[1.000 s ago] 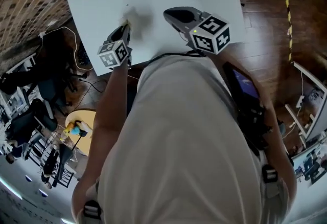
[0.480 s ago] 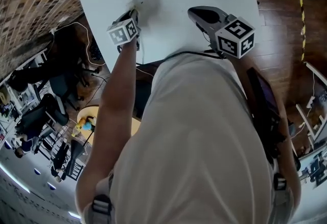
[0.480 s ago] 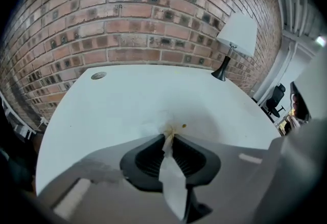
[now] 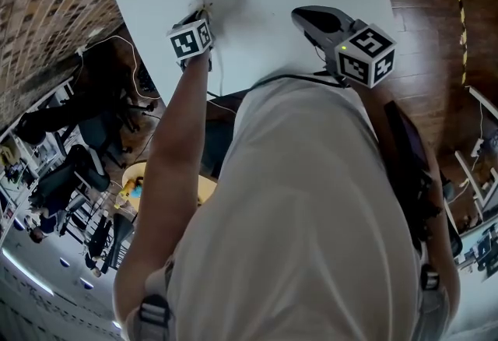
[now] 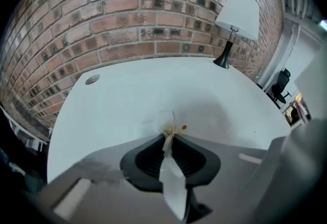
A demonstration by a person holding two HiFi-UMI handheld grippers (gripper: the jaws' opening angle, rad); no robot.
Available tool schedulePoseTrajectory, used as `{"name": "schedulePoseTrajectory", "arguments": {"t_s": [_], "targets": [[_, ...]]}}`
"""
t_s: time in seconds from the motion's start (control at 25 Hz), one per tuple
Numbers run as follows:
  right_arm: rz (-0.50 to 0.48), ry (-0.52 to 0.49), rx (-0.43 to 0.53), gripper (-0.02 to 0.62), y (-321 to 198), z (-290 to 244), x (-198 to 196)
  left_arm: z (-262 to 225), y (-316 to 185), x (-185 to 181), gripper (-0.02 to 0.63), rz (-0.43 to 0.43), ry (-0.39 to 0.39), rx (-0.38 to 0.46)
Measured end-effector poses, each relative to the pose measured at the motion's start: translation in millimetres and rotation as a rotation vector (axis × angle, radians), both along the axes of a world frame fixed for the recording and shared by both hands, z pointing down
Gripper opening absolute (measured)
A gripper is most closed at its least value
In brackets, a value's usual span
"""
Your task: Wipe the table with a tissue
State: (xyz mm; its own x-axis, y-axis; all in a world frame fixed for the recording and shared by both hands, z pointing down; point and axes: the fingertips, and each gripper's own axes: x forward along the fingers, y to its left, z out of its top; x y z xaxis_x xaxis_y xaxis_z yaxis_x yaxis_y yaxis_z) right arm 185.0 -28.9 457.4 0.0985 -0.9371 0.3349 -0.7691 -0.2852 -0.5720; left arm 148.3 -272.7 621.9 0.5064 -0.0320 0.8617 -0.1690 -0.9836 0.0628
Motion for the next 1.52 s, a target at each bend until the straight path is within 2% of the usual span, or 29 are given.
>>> {"name": "schedulePoseTrajectory", "arguments": {"t_s": [0.24, 0.44, 0.72, 1.0, 1.24, 1.36, 1.52], "targets": [[0.008, -0.009, 0.008, 0.009, 9.1, 0.0, 1.8, 0.5, 5.1, 5.7, 0.052, 0.026, -0.041, 0.010], [0.020, -0.022, 0.012, 0.009, 15.2, -0.8, 1.7, -0.7, 4.9, 6.7, 0.052, 0.032, -0.039, 0.002], [0.045, -0.032, 0.021, 0.008, 27.6, -2.6, 4.2, -1.7, 35.2, 29.5, 0.054, 0.136, -0.029, -0.024], [0.063, -0.044, 0.030, 0.009, 32.7, -1.6, 5.0, -2.2, 34.0, 32.0, 0.054, 0.142, -0.043, -0.045], [0.072, -0.045, 0.035, 0.009, 36.1, -3.5, 4.1, -2.0, 35.5, 32.8, 0.055, 0.127, -0.005, -0.056], [0.074, -0.045, 0.030, 0.009, 38.6, -3.7, 2.7, -3.0, 48.5, 48.3, 0.054, 0.147, 0.025, -0.092], [0.090, -0.039, 0.026, 0.009, 45.6, -5.7, 4.1, -4.6, 80.3, 77.1, 0.054, 0.187, 0.010, -0.107]]}}
